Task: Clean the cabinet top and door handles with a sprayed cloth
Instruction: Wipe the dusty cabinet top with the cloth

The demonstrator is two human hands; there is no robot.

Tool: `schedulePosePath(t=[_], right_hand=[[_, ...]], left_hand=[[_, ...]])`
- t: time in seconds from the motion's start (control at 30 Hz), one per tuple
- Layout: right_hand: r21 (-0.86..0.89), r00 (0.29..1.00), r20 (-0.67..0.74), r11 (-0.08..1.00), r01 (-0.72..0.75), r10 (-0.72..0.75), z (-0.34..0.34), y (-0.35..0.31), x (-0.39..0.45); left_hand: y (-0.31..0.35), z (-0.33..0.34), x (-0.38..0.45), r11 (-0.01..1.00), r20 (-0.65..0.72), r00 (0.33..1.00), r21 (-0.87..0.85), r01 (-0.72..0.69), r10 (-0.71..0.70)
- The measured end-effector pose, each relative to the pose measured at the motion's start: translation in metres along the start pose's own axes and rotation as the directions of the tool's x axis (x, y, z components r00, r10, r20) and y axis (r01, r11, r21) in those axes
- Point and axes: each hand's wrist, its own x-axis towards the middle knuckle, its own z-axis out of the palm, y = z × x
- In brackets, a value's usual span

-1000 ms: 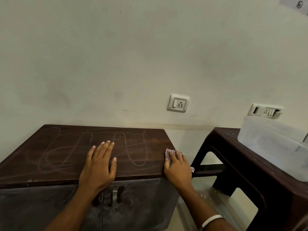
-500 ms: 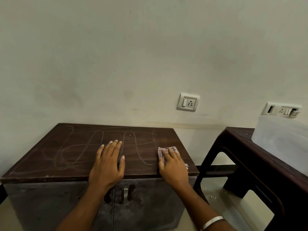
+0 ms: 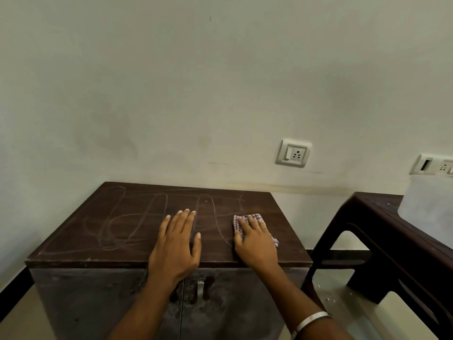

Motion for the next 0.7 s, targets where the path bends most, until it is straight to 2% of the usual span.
schedulePosePath(t=[0.13,0.27,0.4,0.7], right_hand=[[0.008,1.000,0.016,1.000,-0.021,0.021,-0.005,0.019,0.007],[-0.032,0.993,-0.019,0.993,-0.114,0.114,-0.010,0.044,0.016],[-0.069,0.989,-0.029,0.986,-0.150,0.148,-0.004,0.038,0.023],[-0.013,0.998,0.009,0.998,0.055,-0.055,0.010,-0.002,0.035]], left_hand=[[-0.001,-0.001,0.000,1.000,-0.008,1.000,-0.004,0.001,-0.001],[-0.001,0.000,0.000,1.000,-0.009,1.000,-0.010,-0.006,0.006],[-0.001,0.003,0.001,1.000,-0.009,1.000,0.003,-0.005,0.005],[-0.001,0.001,0.001,1.000,-0.022,1.000,-0.001,0.001,-0.001]])
